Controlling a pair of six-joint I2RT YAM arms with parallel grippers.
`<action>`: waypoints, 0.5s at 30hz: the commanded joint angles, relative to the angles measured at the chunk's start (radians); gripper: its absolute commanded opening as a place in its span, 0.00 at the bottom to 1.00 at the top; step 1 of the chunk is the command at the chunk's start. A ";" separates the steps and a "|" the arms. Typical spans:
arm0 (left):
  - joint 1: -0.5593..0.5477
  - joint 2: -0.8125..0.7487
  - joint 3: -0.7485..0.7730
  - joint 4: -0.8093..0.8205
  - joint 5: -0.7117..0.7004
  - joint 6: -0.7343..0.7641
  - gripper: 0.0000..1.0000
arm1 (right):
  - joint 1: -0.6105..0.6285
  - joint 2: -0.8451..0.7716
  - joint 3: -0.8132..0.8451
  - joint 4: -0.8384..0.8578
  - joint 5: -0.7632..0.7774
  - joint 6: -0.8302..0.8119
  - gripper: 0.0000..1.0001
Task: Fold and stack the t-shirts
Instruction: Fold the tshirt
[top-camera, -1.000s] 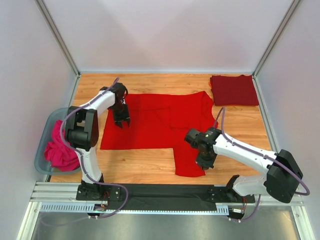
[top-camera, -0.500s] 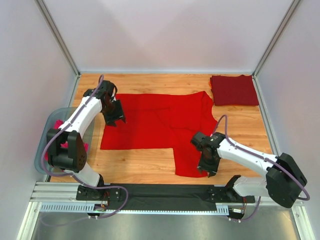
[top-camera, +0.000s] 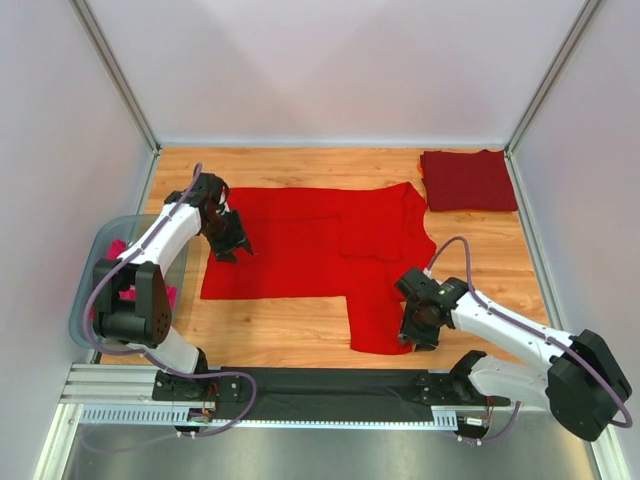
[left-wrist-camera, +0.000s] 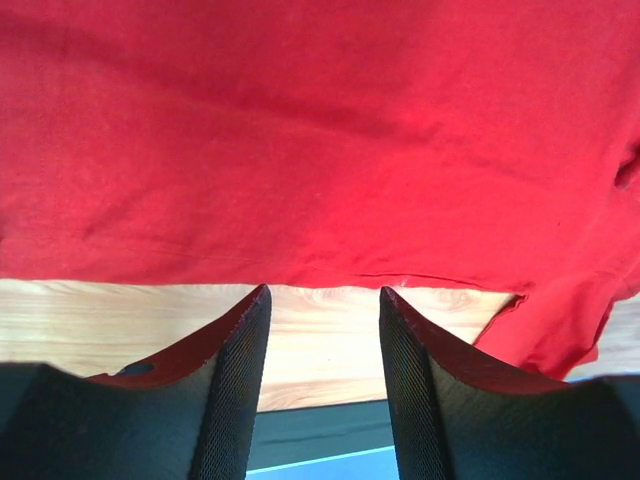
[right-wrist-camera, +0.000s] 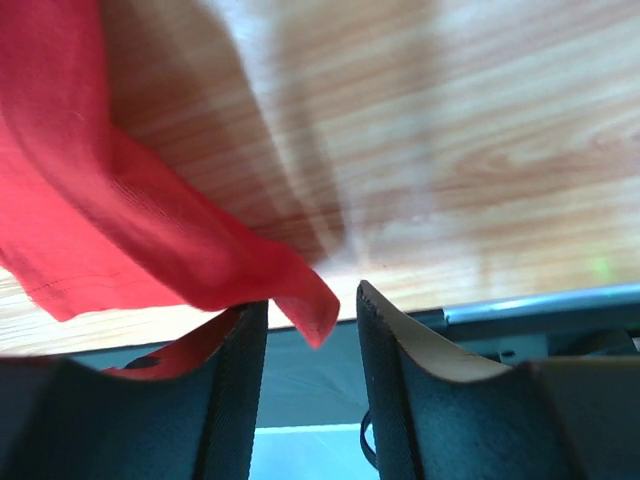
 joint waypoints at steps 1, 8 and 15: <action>0.042 -0.044 -0.014 0.016 0.032 -0.035 0.54 | -0.016 -0.029 -0.037 0.073 -0.007 -0.040 0.41; 0.052 -0.048 -0.004 -0.110 -0.103 -0.175 0.55 | -0.021 -0.037 -0.022 0.076 -0.013 -0.089 0.19; 0.052 -0.085 0.035 -0.241 -0.267 -0.434 0.44 | -0.021 -0.058 0.067 0.034 -0.105 -0.106 0.00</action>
